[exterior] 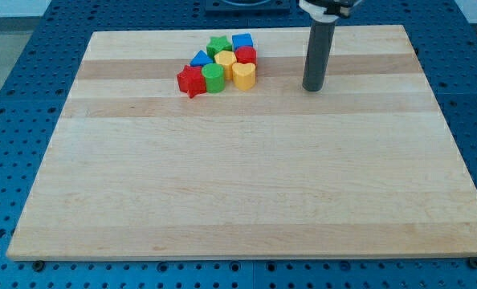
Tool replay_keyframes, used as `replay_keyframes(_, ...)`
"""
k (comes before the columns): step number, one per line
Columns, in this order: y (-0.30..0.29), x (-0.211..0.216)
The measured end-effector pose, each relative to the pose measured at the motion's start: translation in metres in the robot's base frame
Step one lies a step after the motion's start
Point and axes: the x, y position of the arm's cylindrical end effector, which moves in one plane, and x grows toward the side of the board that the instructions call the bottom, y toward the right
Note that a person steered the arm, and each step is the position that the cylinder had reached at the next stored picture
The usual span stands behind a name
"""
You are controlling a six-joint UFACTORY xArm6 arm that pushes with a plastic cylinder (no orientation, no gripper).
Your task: Move your arm to the bottom right of the blue cube
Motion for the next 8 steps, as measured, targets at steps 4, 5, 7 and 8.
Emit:
replay_keyframes(4, -0.007, 0.008)
replay_keyframes(5, -0.007, -0.001)
replay_keyframes(7, -0.010, -0.023)
replay_keyframes(8, -0.019, -0.047)
